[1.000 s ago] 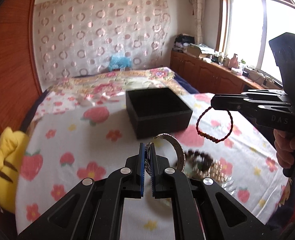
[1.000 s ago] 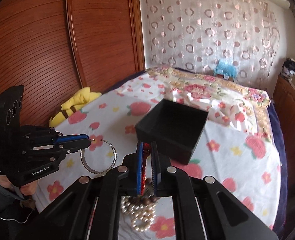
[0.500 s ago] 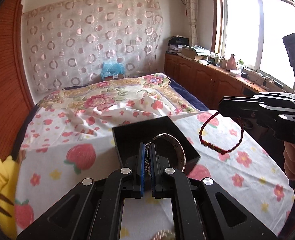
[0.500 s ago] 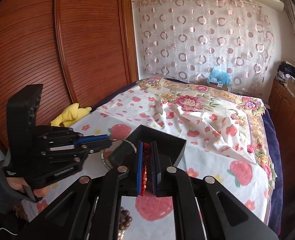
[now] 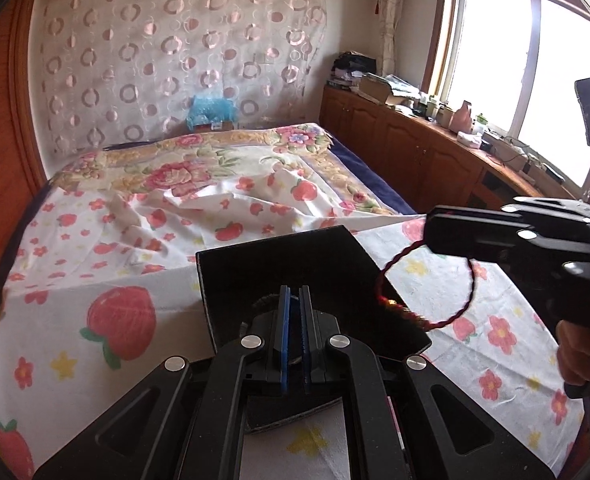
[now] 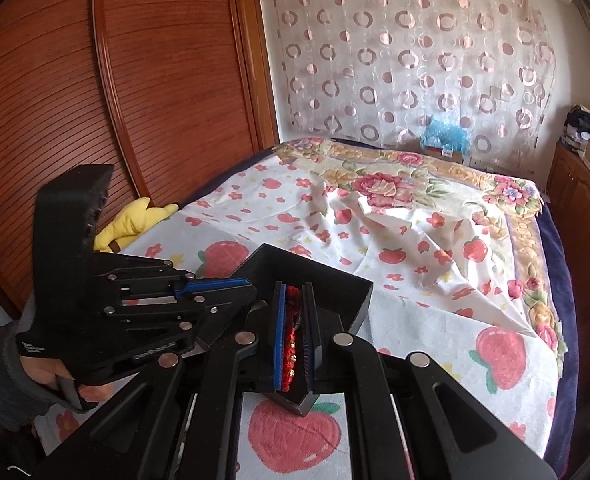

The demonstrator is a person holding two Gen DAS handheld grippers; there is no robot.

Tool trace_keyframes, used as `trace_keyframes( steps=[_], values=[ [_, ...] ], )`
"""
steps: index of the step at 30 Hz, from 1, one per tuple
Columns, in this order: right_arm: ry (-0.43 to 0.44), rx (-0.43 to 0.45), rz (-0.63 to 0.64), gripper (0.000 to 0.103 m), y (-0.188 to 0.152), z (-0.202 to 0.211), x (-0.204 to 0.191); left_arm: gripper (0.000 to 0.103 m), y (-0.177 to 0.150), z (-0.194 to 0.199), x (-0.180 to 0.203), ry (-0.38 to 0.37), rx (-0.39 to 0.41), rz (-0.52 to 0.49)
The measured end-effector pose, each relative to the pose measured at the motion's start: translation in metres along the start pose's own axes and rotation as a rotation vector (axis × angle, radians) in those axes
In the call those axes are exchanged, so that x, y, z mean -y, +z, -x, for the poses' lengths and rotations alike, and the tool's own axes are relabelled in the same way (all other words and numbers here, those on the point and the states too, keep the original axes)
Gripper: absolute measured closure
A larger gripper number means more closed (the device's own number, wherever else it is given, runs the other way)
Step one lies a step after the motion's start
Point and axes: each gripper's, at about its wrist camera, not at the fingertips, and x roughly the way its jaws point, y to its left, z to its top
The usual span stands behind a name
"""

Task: Organize jewelry
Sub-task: 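Lower both items into the black box and open both tools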

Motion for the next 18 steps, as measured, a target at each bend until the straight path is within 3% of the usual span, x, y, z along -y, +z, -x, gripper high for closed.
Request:
trace_keyframes(
  steps=[6, 15, 18],
  values=[
    [0.029, -0.011, -0.015, 0.094, 0.001, -0.016, -0.001, 0.099, 0.000, 0.023, -0.009, 0.031, 0.042, 0.002],
    [0.065, -0.056, -0.014, 0.092, -0.005, -0.046, -0.010, 0.099, -0.021, 0.049, -0.032, 0.068, 0.030, 0.053],
    [0.002, -0.070, 0.006, 0.077, -0.007, -0.051, -0.010, 0.099, -0.030, 0.055, -0.035, 0.084, 0.016, 0.056]
  ],
)
